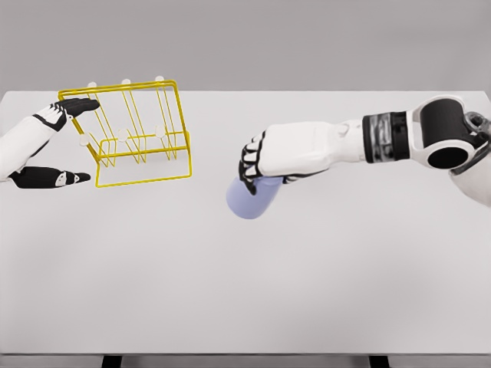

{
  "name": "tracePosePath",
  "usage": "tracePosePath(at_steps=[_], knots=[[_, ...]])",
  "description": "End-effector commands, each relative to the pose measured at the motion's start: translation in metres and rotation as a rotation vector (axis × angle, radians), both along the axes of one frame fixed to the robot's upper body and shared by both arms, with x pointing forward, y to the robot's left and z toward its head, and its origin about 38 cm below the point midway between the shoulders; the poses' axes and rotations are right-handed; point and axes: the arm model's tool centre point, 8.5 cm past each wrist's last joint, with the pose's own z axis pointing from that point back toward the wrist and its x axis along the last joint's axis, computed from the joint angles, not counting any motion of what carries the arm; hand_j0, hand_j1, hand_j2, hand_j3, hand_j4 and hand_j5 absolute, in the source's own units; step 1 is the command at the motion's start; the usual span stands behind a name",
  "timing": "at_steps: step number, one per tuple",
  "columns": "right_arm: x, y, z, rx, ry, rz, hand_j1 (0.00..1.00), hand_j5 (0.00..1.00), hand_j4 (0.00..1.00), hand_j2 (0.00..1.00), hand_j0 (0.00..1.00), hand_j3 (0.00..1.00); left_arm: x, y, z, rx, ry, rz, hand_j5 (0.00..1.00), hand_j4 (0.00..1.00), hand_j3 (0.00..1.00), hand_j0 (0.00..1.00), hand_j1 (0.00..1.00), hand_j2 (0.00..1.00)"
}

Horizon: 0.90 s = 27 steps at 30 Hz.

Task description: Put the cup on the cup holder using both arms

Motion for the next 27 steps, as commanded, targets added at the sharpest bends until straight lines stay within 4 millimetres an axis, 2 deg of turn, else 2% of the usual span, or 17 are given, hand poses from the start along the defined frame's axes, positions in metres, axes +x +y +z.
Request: tracePosePath(at_steps=[1,5,11,15,27], knots=[[-0.005,0.022,0.000,0.034,0.009,0.046,0.49,0.49,0.49,0.49,0.49,0.49,0.000,0.000,0.001,-0.005,0.001,0.001,1.00,1.00,1.00,1.00,1.00,1.00],[-0.010,0.045,-0.001,0.059,0.015,0.092,0.49,0.49,0.49,0.49,0.49,0.49,0.000,0.000,0.001,-0.005,0.000,0.000,1.00,1.00,1.00,1.00,1.00,1.00],[-0.014,0.066,-0.004,0.075,0.025,0.127,0.48,0.48,0.48,0.48,0.48,0.48,-0.002,-0.005,0.005,-0.008,-0.011,-0.017,1.00,1.00,1.00,1.00,1.00,1.00],[-0.018,0.084,-0.013,0.059,0.026,0.154,0.49,0.49,0.49,0.49,0.49,0.49,-0.001,-0.005,0.004,-0.008,-0.010,-0.016,1.00,1.00,1.00,1.00,1.00,1.00],[-0.011,0.094,-0.033,-0.002,0.020,0.140,0.49,0.49,0.49,0.49,0.49,0.49,-0.001,-0.005,0.005,-0.008,-0.011,-0.015,1.00,1.00,1.00,1.00,1.00,1.00]])
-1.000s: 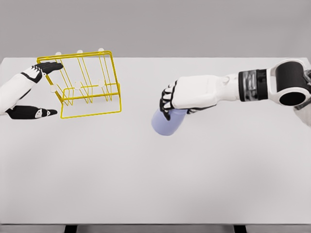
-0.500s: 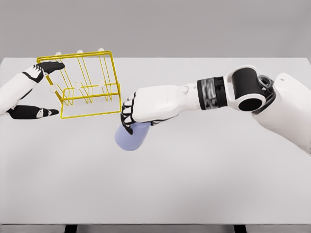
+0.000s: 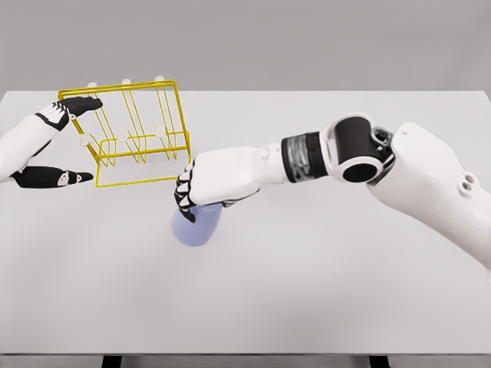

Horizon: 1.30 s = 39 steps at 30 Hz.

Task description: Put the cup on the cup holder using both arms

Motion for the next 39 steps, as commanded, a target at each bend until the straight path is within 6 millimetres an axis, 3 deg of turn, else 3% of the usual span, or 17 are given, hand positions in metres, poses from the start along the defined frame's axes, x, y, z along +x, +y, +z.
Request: tracePosePath(at_steps=[1,12,14,15,16,17,25,28,29,32,33,34,36,37,39], knots=[[0.000,0.002,-0.005,-0.012,0.004,-0.001,0.49,0.49,0.49,0.49,0.49,0.49,0.000,0.001,0.001,-0.005,0.000,0.001,1.00,1.00,1.00,1.00,1.00,1.00],[-0.005,0.007,-0.016,-0.056,-0.001,0.023,0.52,0.52,0.52,0.52,0.52,0.52,0.000,0.000,0.001,-0.006,-0.001,0.000,1.00,1.00,1.00,1.00,1.00,1.00],[-0.005,0.007,-0.013,-0.056,-0.009,0.024,0.69,0.69,0.69,0.69,0.69,0.69,-0.002,-0.006,0.007,-0.005,-0.018,-0.020,1.00,1.00,1.00,1.00,1.00,1.00],[-0.005,0.008,-0.013,-0.058,-0.013,0.025,0.70,0.70,0.70,0.70,0.70,0.70,-0.002,-0.007,0.008,-0.002,-0.017,-0.026,1.00,1.00,1.00,1.00,1.00,1.00],[-0.005,0.008,-0.014,-0.073,-0.036,0.024,0.91,0.91,0.91,0.91,0.91,0.91,-0.002,-0.007,0.008,0.000,-0.012,-0.029,1.00,1.00,1.00,1.00,1.00,1.00],[-0.005,0.008,-0.015,-0.080,-0.048,0.023,0.98,0.98,0.98,0.98,0.98,0.98,-0.002,-0.006,0.008,0.003,-0.012,-0.029,1.00,1.00,1.00,1.00,1.00,1.00],[-0.006,0.008,-0.011,-0.072,-0.056,0.029,0.99,0.99,0.99,0.99,0.99,0.99,-0.002,0.001,0.011,0.035,-0.007,-0.019,1.00,1.00,1.00,1.00,1.00,1.00],[-0.009,0.008,0.000,-0.046,-0.073,0.037,1.00,1.00,1.00,1.00,1.00,1.00,-0.002,0.005,0.015,0.045,-0.016,-0.011,1.00,1.00,1.00,1.00,1.00,1.00],[-0.006,0.005,0.016,-0.002,-0.093,0.023,1.00,1.00,1.00,1.00,1.00,1.00,-0.003,0.006,0.014,0.051,-0.011,-0.010,1.00,1.00,1.00,1.00,1.00,1.00],[0.005,-0.024,0.071,0.194,-0.081,-0.033,1.00,1.00,1.00,1.00,1.00,1.00,-0.003,0.009,0.015,0.059,-0.011,-0.004,1.00,1.00,1.00,1.00,1.00,1.00],[0.017,-0.067,0.092,0.262,-0.076,-0.124,1.00,1.00,1.00,1.00,1.00,1.00,-0.003,0.012,0.016,0.062,-0.015,0.003,1.00,1.00,1.00,1.00,1.00,1.00],[0.022,-0.097,0.108,0.314,-0.086,-0.183,1.00,1.00,1.00,1.00,1.00,1.00,-0.003,0.014,0.016,0.069,-0.013,0.007,1.00,1.00,1.00,1.00,1.00,1.00],[0.026,-0.146,0.111,0.334,-0.103,-0.295,1.00,1.00,1.00,1.00,1.00,1.00,-0.003,0.015,0.018,0.078,-0.015,0.008,1.00,1.00,1.00,1.00,1.00,1.00],[0.026,-0.184,0.100,0.322,-0.091,-0.389,1.00,1.00,1.00,1.00,1.00,1.00,-0.003,0.017,0.017,0.080,-0.011,0.015,1.00,1.00,1.00,1.00,1.00,1.00],[0.018,-0.227,0.083,0.350,-0.066,-0.503,1.00,1.00,1.00,1.00,1.00,1.00,-0.002,0.021,0.022,0.081,-0.026,0.026,1.00,1.00,1.00,1.00,1.00,1.00]])
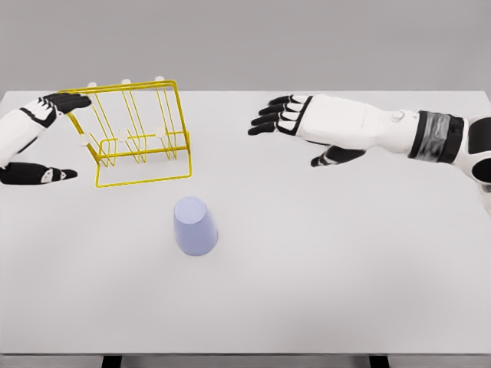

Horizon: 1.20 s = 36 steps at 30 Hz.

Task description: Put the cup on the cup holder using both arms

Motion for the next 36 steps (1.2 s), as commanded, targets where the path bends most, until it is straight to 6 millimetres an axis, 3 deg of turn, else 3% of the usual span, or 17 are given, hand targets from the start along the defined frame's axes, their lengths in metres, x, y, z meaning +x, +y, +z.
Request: tracePosePath(at_steps=[1,3,6,11,14,17,19,26,31,36], knots=[[0.004,-0.063,0.065,0.051,-0.147,-0.152,1.00,1.00,1.00,1.00,1.00,1.00,0.001,0.004,0.004,0.005,-0.010,0.012,1.00,1.00,1.00,1.00,1.00,1.00],[-0.003,-0.085,0.055,0.035,-0.122,-0.205,1.00,1.00,1.00,1.00,1.00,1.00,-0.002,0.009,0.002,0.008,-0.010,0.028,1.00,1.00,1.00,1.00,1.00,1.00],[-0.009,-0.090,0.032,0.023,-0.063,-0.217,1.00,1.00,1.00,1.00,1.00,1.00,-0.003,0.017,0.011,0.060,-0.029,0.043,1.00,1.00,1.00,1.00,1.00,1.00],[-0.018,-0.092,0.010,0.005,-0.009,-0.217,1.00,1.00,1.00,1.00,1.00,1.00,-0.004,0.031,0.032,0.271,-0.057,0.042,1.00,1.00,1.00,1.00,1.00,1.00],[-0.029,-0.085,-0.002,0.003,0.014,-0.193,1.00,1.00,1.00,1.00,1.00,1.00,-0.005,0.023,0.029,0.297,-0.058,0.018,1.00,1.00,1.00,1.00,1.00,1.00],[-0.028,-0.091,0.001,0.002,0.008,-0.211,1.00,1.00,1.00,1.00,1.00,1.00,-0.011,0.007,0.022,0.404,0.004,-0.061,1.00,1.00,1.00,1.00,1.00,1.00],[-0.028,-0.096,0.002,0.000,0.008,-0.224,1.00,1.00,1.00,1.00,1.00,1.00,-0.012,0.007,0.017,0.483,0.087,-0.092,1.00,1.00,1.00,1.00,1.00,1.00],[-0.029,-0.100,0.005,0.005,-0.004,-0.235,1.00,1.00,1.00,1.00,1.00,1.00,-0.012,0.003,0.013,0.519,0.108,-0.120,1.00,1.00,1.00,1.00,1.00,1.00],[-0.031,-0.099,0.002,0.005,0.005,-0.232,1.00,1.00,1.00,1.00,1.00,1.00,-0.002,-0.001,0.006,0.526,0.114,-0.119,1.00,1.00,1.00,1.00,1.00,1.00],[-0.031,-0.100,0.001,-0.007,0.007,-0.231,1.00,1.00,1.00,1.00,1.00,1.00,0.025,-0.013,0.006,0.539,0.101,-0.131,1.00,1.00,1.00,1.00,1.00,1.00]])
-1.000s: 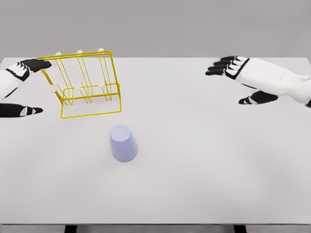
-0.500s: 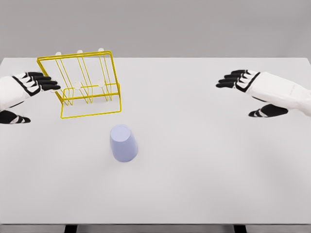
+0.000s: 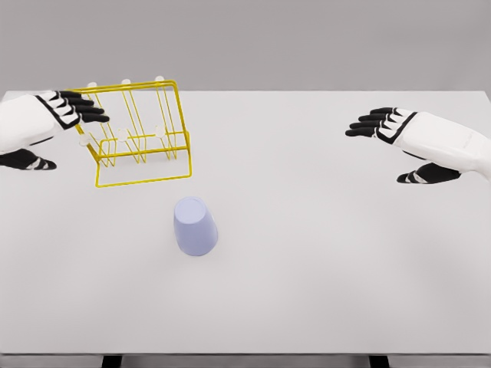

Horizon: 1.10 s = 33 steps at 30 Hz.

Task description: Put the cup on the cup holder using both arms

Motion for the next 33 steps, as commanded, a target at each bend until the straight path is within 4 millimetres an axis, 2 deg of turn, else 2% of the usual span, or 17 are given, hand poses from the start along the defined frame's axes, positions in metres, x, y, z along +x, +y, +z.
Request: tracePosePath(at_steps=[1,5,7,8,10,15,18,20,24,29,33], knots=[[0.000,0.000,0.000,0.002,0.004,0.000,1.00,1.00,1.00,1.00,1.00,1.00,-0.002,-0.006,-0.044,0.013,0.126,-0.013,1.00,1.00,1.00,1.00,1.00,1.00],[-0.002,-0.003,0.000,-0.013,0.011,-0.001,1.00,1.00,1.00,1.00,1.00,1.00,0.005,-0.028,-0.030,0.020,0.169,-0.089,1.00,1.00,1.00,1.00,1.00,1.00],[-0.005,0.000,0.001,-0.017,0.005,0.010,1.00,1.00,1.00,1.00,1.00,1.00,0.005,-0.048,-0.025,0.055,0.213,-0.159,1.00,1.00,1.00,1.00,1.00,1.00],[-0.007,0.002,0.003,-0.023,-0.002,0.020,1.00,1.00,1.00,1.00,1.00,1.00,0.002,-0.066,-0.018,0.075,0.224,-0.222,1.00,1.00,1.00,1.00,1.00,1.00],[-0.008,0.003,0.004,-0.023,-0.002,0.022,1.00,1.00,1.00,1.00,1.00,1.00,-0.008,-0.084,-0.001,0.097,0.194,-0.295,1.00,1.00,1.00,1.00,1.00,1.00],[-0.008,0.001,0.005,-0.029,-0.004,0.020,1.00,1.00,1.00,1.00,1.00,1.00,-0.009,-0.099,0.022,0.125,0.146,-0.342,1.00,1.00,1.00,1.00,1.00,1.00],[-0.009,-0.002,0.007,-0.042,-0.006,0.015,1.00,1.00,1.00,1.00,1.00,1.00,-0.004,-0.118,0.032,0.122,0.105,-0.386,1.00,1.00,1.00,1.00,1.00,1.00],[-0.010,-0.004,0.009,-0.050,-0.006,0.013,1.00,1.00,1.00,1.00,1.00,1.00,-0.002,-0.139,0.029,0.139,0.112,-0.441,1.00,1.00,1.00,1.00,1.00,1.00],[-0.010,-0.004,0.009,-0.050,-0.007,0.013,1.00,1.00,1.00,1.00,1.00,1.00,-0.005,-0.163,0.014,0.206,0.167,-0.513,1.00,1.00,1.00,1.00,1.00,1.00],[-0.010,-0.004,0.009,-0.051,-0.007,0.015,1.00,1.00,1.00,1.00,1.00,1.00,-0.010,-0.164,-0.010,0.310,0.252,-0.534,1.00,1.00,1.00,1.00,1.00,1.00],[-0.011,-0.003,0.009,-0.051,-0.008,0.018,1.00,1.00,1.00,1.00,1.00,1.00,-0.011,-0.180,-0.022,0.325,0.266,-0.575,1.00,1.00,1.00,1.00,1.00,1.00]])
